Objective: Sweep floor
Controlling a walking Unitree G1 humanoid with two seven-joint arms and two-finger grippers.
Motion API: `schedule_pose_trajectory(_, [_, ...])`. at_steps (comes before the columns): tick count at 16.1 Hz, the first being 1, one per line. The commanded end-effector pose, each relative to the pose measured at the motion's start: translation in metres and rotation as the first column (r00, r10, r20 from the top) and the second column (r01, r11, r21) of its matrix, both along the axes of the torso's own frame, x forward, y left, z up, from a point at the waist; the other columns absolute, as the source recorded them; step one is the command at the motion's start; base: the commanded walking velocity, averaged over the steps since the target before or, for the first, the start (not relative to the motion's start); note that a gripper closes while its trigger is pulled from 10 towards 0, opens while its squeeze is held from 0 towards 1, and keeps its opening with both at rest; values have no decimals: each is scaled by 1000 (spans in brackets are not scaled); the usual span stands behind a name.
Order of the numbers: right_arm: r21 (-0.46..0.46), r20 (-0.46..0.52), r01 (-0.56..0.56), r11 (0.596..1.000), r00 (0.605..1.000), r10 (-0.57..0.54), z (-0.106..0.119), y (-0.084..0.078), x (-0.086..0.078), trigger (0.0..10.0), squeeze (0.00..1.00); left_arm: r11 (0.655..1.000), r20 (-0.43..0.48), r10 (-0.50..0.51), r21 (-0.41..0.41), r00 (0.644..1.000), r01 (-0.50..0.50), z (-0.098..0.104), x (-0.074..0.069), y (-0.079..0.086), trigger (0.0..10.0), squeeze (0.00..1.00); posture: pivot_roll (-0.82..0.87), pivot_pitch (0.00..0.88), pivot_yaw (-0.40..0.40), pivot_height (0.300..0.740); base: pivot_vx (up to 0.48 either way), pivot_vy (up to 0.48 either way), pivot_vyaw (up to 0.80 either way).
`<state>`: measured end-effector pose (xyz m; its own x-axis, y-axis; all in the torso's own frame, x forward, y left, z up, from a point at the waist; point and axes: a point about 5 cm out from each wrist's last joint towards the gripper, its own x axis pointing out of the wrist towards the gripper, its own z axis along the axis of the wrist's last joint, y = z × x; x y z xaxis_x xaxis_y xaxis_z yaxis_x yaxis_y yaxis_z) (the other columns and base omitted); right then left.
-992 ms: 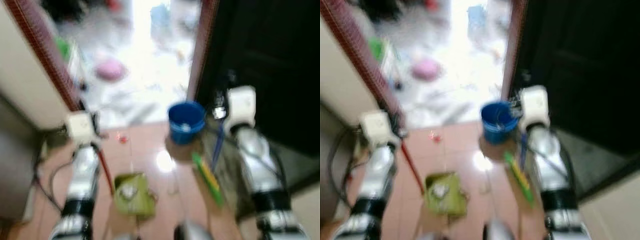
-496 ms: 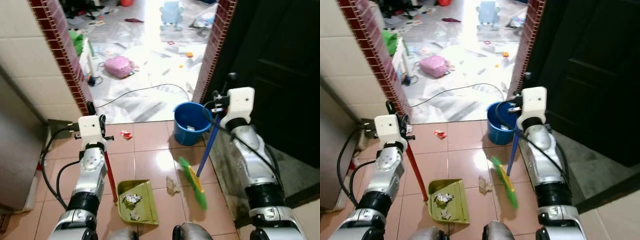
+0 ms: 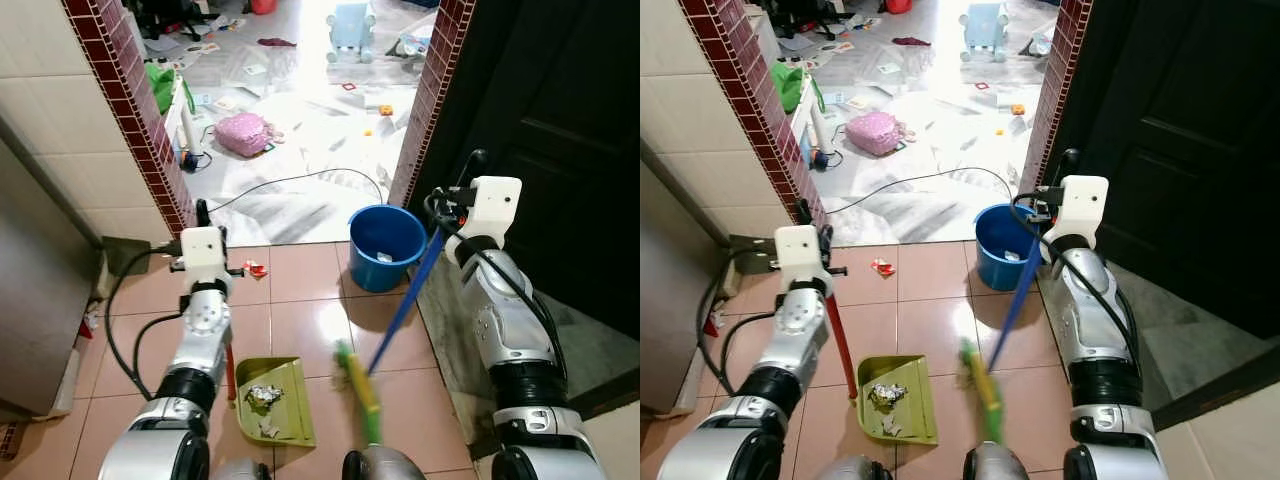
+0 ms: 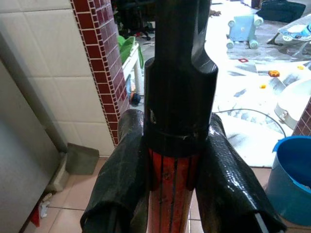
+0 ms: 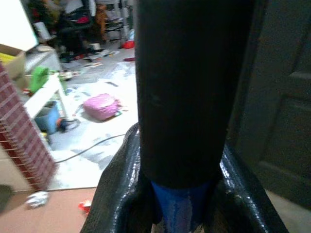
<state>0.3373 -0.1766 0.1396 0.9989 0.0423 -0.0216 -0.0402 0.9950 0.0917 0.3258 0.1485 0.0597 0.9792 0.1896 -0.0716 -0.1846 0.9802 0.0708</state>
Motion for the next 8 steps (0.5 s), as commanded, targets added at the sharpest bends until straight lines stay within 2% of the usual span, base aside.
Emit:
schedule_pose_trajectory(1, [60, 35, -26, 998, 999, 24, 13, 5, 4, 10000, 0, 1000, -35, -20, 13, 999, 20, -6, -2, -6, 10000, 0, -177, 32, 21, 740, 0, 0, 0])
schedule_pose_trajectory(3, [110, 16, -73, 991, 997, 72, 15, 10, 3, 10000, 0, 999, -49, -29, 21, 998, 30, -10, -3, -11, 10000, 0, -187, 28, 21, 740, 0, 0, 0])
schedule_pose_trajectory(5, [120, 10, -119, 986, 993, 118, 18, 13, 3, 10000, 0, 999, -50, -31, 22, 998, 32, -11, -3, -13, 10000, 0, -188, 26, 21, 740, 0, 0, 0])
schedule_pose_trajectory(8, [136, 4, -250, 959, 968, 251, 25, 23, 1, 10000, 0, 999, -52, -35, 22, 998, 36, -12, -3, -13, 10000, 0, -188, 24, 21, 740, 0, 0, 0])
